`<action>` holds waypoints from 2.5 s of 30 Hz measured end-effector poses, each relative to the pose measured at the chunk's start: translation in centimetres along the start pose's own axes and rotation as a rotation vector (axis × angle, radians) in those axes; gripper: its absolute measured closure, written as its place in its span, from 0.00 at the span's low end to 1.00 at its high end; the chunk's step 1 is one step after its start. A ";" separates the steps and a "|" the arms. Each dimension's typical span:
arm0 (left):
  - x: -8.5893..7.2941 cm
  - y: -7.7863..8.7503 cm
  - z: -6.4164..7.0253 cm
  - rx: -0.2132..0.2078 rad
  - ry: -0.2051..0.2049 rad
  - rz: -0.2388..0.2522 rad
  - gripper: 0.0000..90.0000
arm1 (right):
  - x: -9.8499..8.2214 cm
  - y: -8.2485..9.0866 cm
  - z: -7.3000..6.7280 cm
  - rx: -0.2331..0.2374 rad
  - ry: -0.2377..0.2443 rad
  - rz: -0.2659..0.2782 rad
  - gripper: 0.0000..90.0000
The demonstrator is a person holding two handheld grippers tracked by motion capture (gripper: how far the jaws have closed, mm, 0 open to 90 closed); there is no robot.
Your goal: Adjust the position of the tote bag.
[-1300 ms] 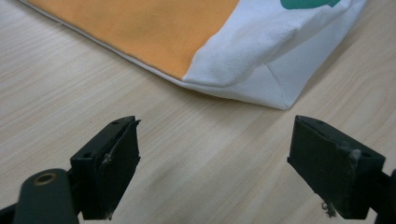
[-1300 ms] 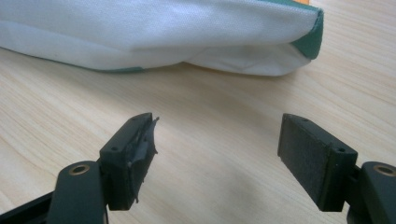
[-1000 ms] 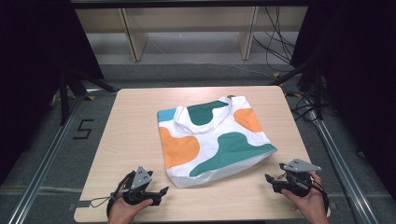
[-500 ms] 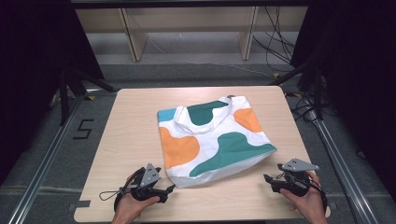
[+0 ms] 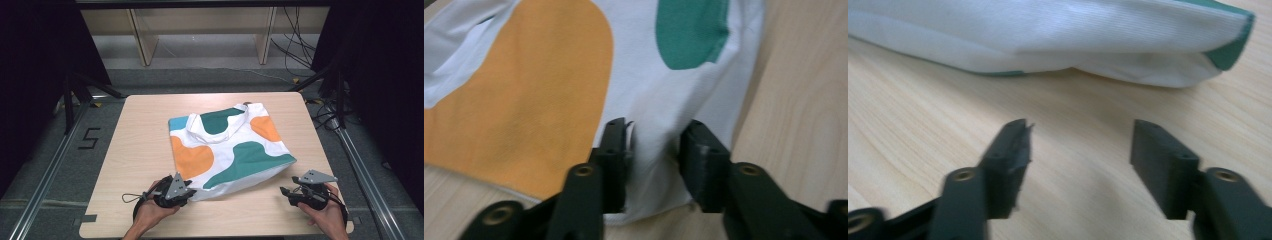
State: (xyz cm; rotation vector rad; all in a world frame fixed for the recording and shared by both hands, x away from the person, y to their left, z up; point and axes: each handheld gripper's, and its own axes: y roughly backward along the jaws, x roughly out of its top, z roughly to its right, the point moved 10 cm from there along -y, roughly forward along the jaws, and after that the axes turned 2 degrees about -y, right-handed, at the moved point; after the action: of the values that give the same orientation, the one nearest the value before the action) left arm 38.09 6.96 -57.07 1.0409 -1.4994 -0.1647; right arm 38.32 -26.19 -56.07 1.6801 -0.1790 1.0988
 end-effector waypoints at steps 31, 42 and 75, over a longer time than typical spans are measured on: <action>4.3 -3.6 6.4 -0.085 -0.105 -0.027 0.92 | 7.6 -8.3 3.6 -0.029 0.116 0.048 1.00; 9.6 -8.3 8.7 -0.025 -0.175 -0.026 0.92 | 11.6 -12.0 7.6 -0.087 0.029 0.082 0.97; 5.3 0.4 -2.0 0.165 0.214 0.078 0.37 | 4.5 -2.8 -4.3 0.178 -0.103 -0.038 0.51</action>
State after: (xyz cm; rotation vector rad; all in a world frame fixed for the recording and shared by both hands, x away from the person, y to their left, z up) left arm 40.44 4.55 -52.49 1.0934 -1.3726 0.1243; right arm 40.09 -19.78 -54.72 1.8934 -0.1167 1.0258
